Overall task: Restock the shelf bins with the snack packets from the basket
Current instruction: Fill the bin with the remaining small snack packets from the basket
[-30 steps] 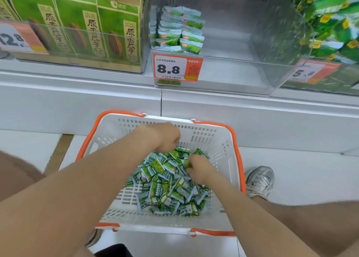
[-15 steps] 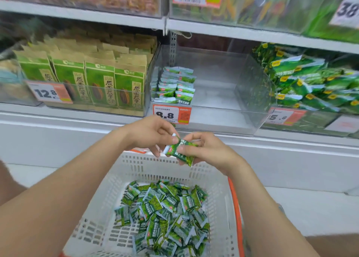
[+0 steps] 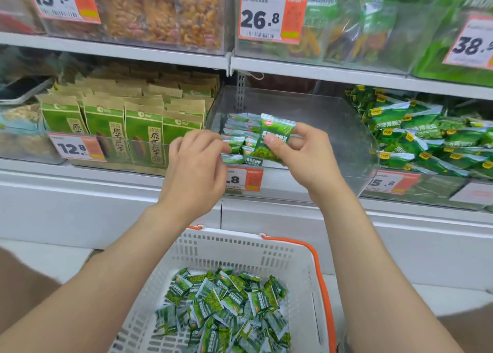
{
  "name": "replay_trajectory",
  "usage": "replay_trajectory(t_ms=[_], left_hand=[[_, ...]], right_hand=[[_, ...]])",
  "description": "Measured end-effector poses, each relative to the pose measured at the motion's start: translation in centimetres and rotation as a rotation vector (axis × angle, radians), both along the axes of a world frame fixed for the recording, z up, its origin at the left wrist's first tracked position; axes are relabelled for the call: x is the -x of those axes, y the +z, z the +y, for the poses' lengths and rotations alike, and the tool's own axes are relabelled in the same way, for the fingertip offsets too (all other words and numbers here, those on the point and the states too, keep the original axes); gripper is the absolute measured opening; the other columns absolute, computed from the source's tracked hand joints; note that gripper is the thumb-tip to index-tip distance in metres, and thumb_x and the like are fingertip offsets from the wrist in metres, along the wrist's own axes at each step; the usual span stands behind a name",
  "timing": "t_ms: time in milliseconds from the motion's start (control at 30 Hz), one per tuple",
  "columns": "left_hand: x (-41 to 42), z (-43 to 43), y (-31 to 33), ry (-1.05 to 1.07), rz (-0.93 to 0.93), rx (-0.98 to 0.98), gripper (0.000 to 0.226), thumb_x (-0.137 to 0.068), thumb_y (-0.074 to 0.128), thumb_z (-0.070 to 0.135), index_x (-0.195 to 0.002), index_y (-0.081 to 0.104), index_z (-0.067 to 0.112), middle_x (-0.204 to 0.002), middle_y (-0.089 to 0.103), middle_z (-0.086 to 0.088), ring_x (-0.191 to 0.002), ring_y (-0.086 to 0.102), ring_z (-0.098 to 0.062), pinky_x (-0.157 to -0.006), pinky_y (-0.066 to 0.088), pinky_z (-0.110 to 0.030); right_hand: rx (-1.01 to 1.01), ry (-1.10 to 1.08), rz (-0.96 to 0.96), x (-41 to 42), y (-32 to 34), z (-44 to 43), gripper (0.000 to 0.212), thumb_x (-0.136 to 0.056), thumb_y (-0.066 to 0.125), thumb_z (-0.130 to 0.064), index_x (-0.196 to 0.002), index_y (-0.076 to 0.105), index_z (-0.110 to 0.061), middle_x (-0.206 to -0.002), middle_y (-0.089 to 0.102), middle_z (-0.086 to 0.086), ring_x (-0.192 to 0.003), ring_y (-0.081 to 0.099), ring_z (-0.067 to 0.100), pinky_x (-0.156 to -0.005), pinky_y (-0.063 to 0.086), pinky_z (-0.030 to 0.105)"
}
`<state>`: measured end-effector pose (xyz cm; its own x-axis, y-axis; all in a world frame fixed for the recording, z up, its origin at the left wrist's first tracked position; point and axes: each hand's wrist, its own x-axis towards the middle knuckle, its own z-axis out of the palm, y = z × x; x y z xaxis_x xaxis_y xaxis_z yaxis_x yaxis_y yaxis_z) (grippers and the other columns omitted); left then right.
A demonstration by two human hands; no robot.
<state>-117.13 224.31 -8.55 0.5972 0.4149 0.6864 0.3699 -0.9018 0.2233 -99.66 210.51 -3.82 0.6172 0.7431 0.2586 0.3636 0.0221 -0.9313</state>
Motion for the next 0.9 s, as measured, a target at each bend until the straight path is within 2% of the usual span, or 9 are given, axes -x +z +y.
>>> replay_trajectory(t_ms=[100,167,267,333,400,500,667,833,900], left_hand=[[-0.6,0.4,-0.5,0.036,0.103,-0.04,0.026,-0.093,0.058,0.026,-0.113,0.073,0.02,-0.142,0.062,0.0,-0.149,0.039,-0.028,-0.118,0.022,-0.054],[-1.3,0.5,-0.5,0.062,0.114,-0.035,0.029,-0.098,0.053,0.035,-0.109,0.076,0.021,-0.153,0.055,-0.004,-0.154,0.031,-0.031,-0.121,0.019,-0.059],[-2.3,0.8,-0.8,0.103,0.09,-0.022,0.035,-0.101,0.048,0.039,-0.099,0.078,0.022,-0.161,0.045,-0.006,-0.156,0.025,-0.033,-0.122,0.017,-0.06],[-2.8,0.9,-1.2,0.118,0.088,-0.042,0.036,-0.101,0.048,0.037,-0.089,0.077,0.021,-0.158,0.049,-0.004,-0.156,0.024,-0.033,-0.12,0.018,-0.06],[-3.1,0.9,-1.5,0.131,0.099,-0.058,0.036,-0.1,0.046,0.034,-0.087,0.077,0.021,-0.153,0.054,-0.001,-0.157,0.022,-0.033,-0.118,0.02,-0.061],[-3.4,1.0,-1.7,0.154,0.112,-0.069,0.036,-0.098,0.045,0.033,-0.089,0.078,0.021,-0.146,0.059,0.001,-0.156,0.023,-0.032,-0.115,0.022,-0.061],[-3.3,1.2,-2.2,0.154,0.094,-0.102,0.034,-0.101,0.043,0.031,-0.094,0.075,0.019,-0.141,0.06,-0.002,-0.144,0.038,-0.036,-0.112,0.026,-0.058],[-3.1,0.6,-2.8,0.176,-0.023,-0.195,0.025,-0.105,0.048,0.027,-0.117,0.068,0.018,-0.139,0.056,-0.011,-0.129,0.045,-0.037,-0.104,0.031,-0.053],[-2.8,0.0,-3.1,0.164,-0.117,-0.226,0.018,-0.103,0.054,0.022,-0.113,0.067,0.015,-0.124,0.058,-0.014,-0.114,0.048,-0.036,-0.094,0.034,-0.049]], right_hand=[[0.096,-0.112,-0.136,-1.4,-0.7,2.6,0.03,-0.089,0.077,-0.042,-0.092,0.068,-0.013,-0.073,0.074,-0.002,-0.074,0.072,0.023,-0.072,0.059,0.041],[0.24,-0.179,-0.225,-2.1,-1.0,4.1,0.042,-0.09,0.075,-0.044,-0.071,0.059,-0.01,-0.064,0.062,0.001,-0.072,0.059,0.031,-0.07,0.051,0.037],[0.495,-0.216,-0.316,-2.7,-1.1,5.6,0.045,-0.09,0.079,-0.038,-0.076,0.065,0.003,-0.076,0.062,0.023,-0.087,0.058,0.044,-0.076,0.052,0.039],[0.615,-0.187,-0.311,-3.2,-1.1,6.6,0.044,-0.084,0.086,-0.038,-0.071,0.061,-0.004,-0.071,0.06,0.017,-0.084,0.062,0.038,-0.074,0.056,0.041],[0.743,-0.159,-0.345,-3.6,-0.9,7.5,0.049,-0.08,0.089,-0.036,-0.064,0.049,-0.013,-0.062,0.052,0.004,-0.069,0.052,0.027,-0.057,0.044,0.033],[0.87,-0.099,-0.403,-3.8,-0.6,8.4,0.045,-0.077,0.09,-0.035,-0.068,0.051,-0.014,-0.061,0.05,0.002,-0.062,0.045,0.022,-0.05,0.033,0.03],[0.858,-0.042,-0.361,-4.2,-1.2,8.5,0.05,-0.077,0.087,-0.025,-0.063,0.04,-0.02,-0.058,0.04,-0.003,-0.054,0.038,0.018,-0.042,0.029,0.026],[0.8,-0.049,-0.307,-4.4,-1.6,8.3,0.048,-0.079,0.09,-0.024,-0.067,0.043,-0.019,-0.07,0.048,0.005,-0.051,0.063,0.015,-0.038,0.04,0.019],[0.725,-0.089,-0.215,-4.8,-1.7,7.8,0.052,-0.075,0.093,-0.032,-0.068,0.044,-0.017,-0.078,0.051,0.007,-0.065,0.072,0.023,-0.042,0.049,0.024]])
